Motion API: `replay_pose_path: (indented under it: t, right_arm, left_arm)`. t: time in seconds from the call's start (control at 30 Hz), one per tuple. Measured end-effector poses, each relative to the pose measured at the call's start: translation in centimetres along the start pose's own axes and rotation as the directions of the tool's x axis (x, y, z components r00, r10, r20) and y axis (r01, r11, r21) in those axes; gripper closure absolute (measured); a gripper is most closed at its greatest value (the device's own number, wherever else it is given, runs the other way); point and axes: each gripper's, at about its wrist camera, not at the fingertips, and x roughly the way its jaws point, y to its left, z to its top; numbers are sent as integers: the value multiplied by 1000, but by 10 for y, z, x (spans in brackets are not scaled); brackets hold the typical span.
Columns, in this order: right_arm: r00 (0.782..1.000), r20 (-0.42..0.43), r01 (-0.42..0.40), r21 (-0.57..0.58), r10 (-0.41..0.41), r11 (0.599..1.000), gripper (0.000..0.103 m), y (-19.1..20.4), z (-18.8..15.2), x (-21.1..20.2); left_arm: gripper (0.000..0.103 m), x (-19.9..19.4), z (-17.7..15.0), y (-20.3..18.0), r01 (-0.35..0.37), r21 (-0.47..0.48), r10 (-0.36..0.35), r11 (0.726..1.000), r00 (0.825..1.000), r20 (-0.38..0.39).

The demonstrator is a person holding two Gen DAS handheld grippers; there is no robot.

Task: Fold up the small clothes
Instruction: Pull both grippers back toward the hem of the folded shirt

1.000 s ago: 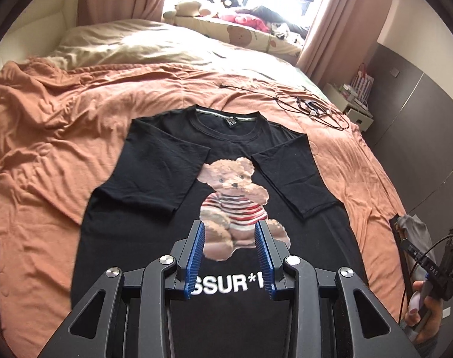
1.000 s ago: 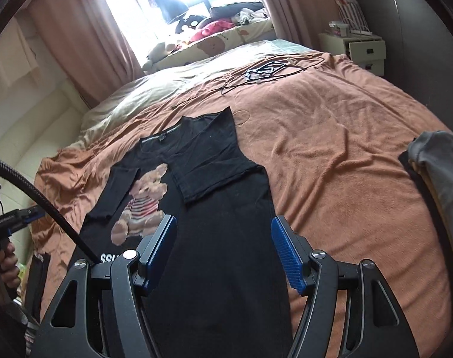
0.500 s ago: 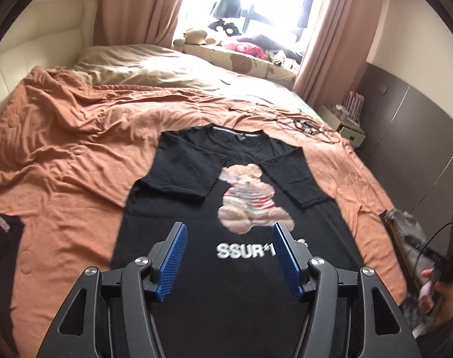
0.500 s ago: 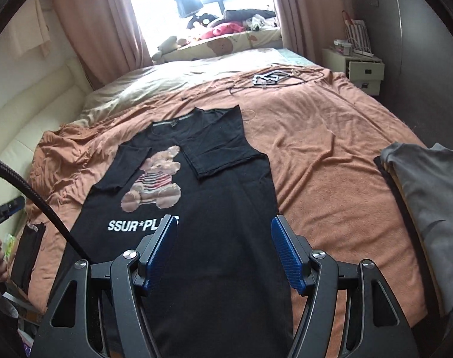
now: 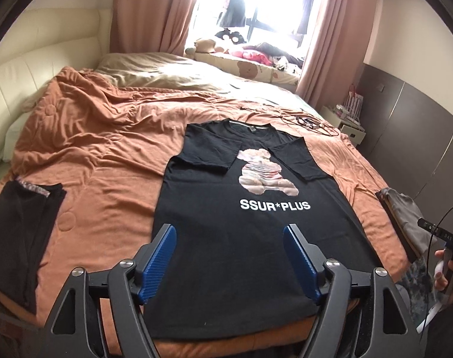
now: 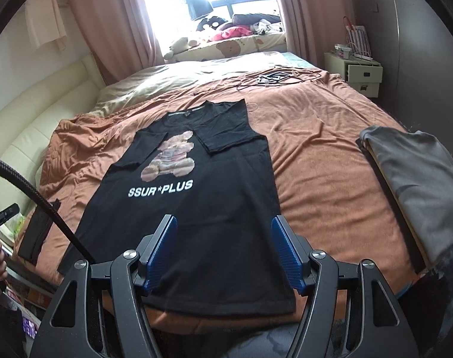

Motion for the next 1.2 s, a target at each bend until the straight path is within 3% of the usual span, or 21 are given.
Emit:
replay_pose_path:
  t: [0.1,0.13,0.17,0.3,0.37,0.53,1.07,1.2]
  right_arm:
    - [1000,-6,30,-10,-31,999,34,4,-10,-18]
    - [999,-9,49,-7,-49,999,18,6,-13,-24]
    - [998,0,68,-3,-68,998,11,7,-18,-33]
    - [997,15,78,-3,-78,997,8,17,-32,-54]
    - [995,14,98,-8,-98,995,0,21,-41,-61]
    - [993,6,121,-3,-121,993,0,23,-56,-76]
    - [1000,8,0,36,0,999,0,-22,-103,-73]
    - [1000,12,17,43,-17,999,0,-27,-113,-71]
  left_arm:
    - [13,-20,-19,2,8,-5,-8,1000,1000,16]
    - [8,-26,-24,2,8,-3,-8,1000,1000,21]
    - [6,-32,-31,2,6,1,-6,1000,1000,26]
    - [1,-54,-52,6,-3,12,2,1000,999,50]
    - [1,-62,-61,11,1,-5,-1,1000,998,55]
    - [1,-76,-82,24,4,-44,-1,999,998,56]
    - [1,-80,-141,53,21,-82,-21,996,1000,2]
    - [1,-78,-150,62,22,-115,-23,993,1000,-6]
